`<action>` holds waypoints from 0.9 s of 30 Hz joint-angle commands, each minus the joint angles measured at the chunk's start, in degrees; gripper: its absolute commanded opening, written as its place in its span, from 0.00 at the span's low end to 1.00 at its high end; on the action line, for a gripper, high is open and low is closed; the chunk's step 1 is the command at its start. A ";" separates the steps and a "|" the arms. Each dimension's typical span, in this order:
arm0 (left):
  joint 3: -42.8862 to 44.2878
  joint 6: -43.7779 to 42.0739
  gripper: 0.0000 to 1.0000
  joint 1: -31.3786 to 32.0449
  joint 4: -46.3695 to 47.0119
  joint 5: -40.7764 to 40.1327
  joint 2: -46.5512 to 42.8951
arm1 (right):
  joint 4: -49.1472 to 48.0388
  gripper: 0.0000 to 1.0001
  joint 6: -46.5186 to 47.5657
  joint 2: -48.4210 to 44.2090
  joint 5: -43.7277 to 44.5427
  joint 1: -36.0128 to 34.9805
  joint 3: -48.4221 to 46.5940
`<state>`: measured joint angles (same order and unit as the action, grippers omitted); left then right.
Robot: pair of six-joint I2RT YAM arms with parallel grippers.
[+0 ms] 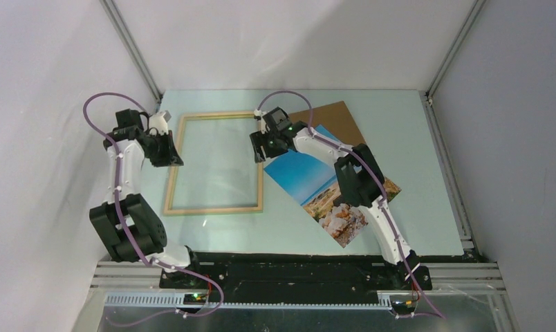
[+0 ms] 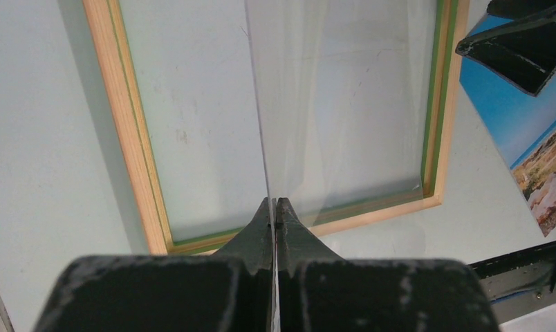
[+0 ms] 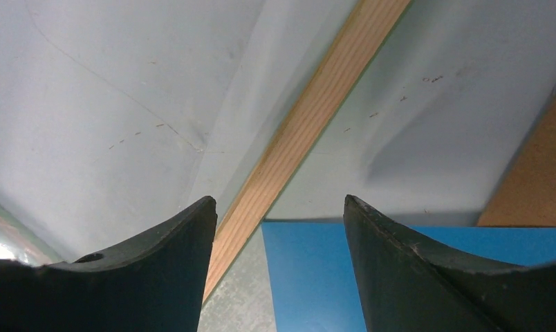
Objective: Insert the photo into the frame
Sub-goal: Adjust the photo frame at the center of the board.
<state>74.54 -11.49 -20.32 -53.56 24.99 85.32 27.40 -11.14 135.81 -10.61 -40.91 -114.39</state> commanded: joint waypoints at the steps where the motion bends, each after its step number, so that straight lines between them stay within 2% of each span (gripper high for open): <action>1: -0.51 -3.28 0.00 -0.60 0.72 -0.89 -2.75 | 2.51 0.71 -1.41 2.20 -0.71 -0.18 -4.21; 5: -0.68 -3.51 0.00 -0.60 0.78 0.70 -3.30 | 4.09 0.70 -1.64 4.06 -0.62 -0.35 -6.62; 9: -0.72 -3.56 0.00 -0.51 0.76 2.44 -3.93 | 5.20 0.65 -1.90 5.63 0.20 -0.49 -7.97; 19: -0.98 -3.85 0.00 -0.58 0.68 7.34 -5.71 | 5.00 0.36 -1.45 3.49 1.29 0.21 -3.61; 27: -2.27 -3.99 0.00 -0.68 0.66 16.77 -6.39 | 3.15 0.17 0.48 -1.25 2.35 1.72 3.70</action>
<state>73.17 -13.17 -20.43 -53.32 35.11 81.38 27.99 -14.11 137.75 -11.07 -40.40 -114.76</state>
